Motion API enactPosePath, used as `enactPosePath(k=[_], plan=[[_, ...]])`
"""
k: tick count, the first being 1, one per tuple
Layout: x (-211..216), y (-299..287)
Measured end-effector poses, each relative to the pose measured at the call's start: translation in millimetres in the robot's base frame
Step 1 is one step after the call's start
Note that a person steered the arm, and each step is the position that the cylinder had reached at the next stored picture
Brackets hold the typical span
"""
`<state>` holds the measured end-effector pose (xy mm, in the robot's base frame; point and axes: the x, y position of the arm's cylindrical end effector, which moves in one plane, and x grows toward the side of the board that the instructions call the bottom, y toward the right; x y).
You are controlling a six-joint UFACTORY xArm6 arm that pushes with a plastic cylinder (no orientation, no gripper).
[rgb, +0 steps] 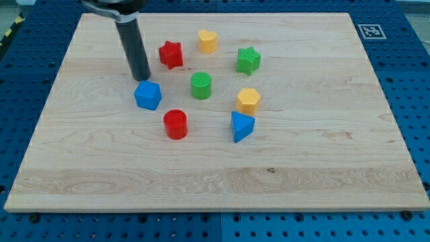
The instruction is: Nudge the green circle up a bit
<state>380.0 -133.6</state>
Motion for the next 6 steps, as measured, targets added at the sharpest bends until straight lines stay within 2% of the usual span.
enactPosePath(k=[3,6], plan=[[3,32],[9,32]])
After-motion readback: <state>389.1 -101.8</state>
